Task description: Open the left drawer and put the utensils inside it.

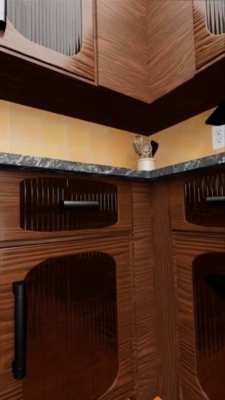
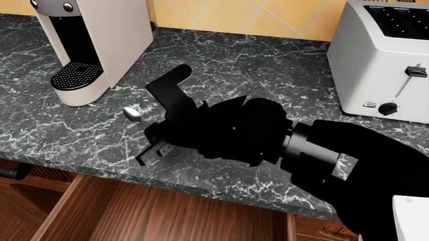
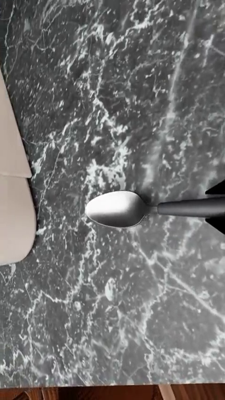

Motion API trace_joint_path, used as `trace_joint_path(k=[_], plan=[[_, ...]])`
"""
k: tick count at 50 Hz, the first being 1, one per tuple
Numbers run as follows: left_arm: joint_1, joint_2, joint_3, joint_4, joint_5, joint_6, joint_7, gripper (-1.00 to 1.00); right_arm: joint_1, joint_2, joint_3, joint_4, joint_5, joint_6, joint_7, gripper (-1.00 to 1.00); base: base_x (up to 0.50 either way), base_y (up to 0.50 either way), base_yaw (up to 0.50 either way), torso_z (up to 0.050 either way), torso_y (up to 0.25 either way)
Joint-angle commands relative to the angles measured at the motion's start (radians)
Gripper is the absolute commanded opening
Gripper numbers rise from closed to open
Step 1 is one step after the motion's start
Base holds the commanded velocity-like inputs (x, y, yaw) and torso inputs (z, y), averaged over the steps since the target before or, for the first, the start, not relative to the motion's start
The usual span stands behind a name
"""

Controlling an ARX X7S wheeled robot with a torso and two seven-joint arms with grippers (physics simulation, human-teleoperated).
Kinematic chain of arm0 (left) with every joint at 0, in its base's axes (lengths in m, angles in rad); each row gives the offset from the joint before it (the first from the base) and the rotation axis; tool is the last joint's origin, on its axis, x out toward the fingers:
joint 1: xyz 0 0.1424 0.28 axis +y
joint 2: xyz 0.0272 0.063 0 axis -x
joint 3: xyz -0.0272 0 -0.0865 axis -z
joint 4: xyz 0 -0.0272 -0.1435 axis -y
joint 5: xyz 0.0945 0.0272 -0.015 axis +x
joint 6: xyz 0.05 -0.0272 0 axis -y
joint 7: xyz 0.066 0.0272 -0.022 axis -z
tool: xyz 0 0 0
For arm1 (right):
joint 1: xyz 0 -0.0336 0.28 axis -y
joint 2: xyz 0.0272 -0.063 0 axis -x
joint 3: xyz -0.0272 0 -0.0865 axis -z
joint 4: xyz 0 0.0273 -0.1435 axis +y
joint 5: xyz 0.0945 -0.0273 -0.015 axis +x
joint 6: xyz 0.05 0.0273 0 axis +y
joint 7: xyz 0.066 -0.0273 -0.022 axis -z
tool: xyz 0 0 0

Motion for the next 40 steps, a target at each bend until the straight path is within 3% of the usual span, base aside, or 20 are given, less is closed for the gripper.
trace_joint_path(k=[1, 12, 23, 30, 33, 40], plan=[[-0.001, 0.001, -0.019, 0.0, 0.021, -0.001, 0.0, 1.0, 0.109, 0.102, 0.056, -0.25, 0.105, 0.087, 0.215, -1.0, 0.0, 0.0, 0.0, 0.0, 0.0], [-0.002, 0.005, -0.051, 0.0, 0.059, -0.002, 0.0, 1.0, 0.293, 0.228, 0.128, -0.561, 0.29, 0.225, 0.443, -1.0, 0.0, 0.0, 0.0, 0.0, 0.0], [0.002, 0.006, -0.068, 0.0, 0.072, -0.005, 0.0, 1.0, 0.371, 0.227, 0.123, -0.783, 0.509, 0.315, 0.601, -1.0, 0.0, 0.0, 0.0, 0.0, 0.0], [-0.001, 0.009, -0.102, 0.0, 0.11, -0.013, 0.0, 1.0, 0.369, 0.223, 0.119, -0.8, 0.492, 0.32, 0.604, -1.0, 0.0, 0.0, 0.0, 0.0, 0.0], [0.002, 0.013, -0.169, 0.0, 0.167, -0.031, 0.0, 1.0, 0.367, 0.223, 0.118, -0.807, 0.491, 0.323, 0.601, -1.0, 0.0, 0.0, 0.0, 0.0, 0.238], [-0.001, 0.012, -0.156, 0.0, 0.16, -0.032, 0.0, 1.0, 0.364, 0.21, 0.116, -0.847, 0.51, 0.322, 0.619, -1.0, 0.0, 0.0, 0.0, 0.0, 0.25]])
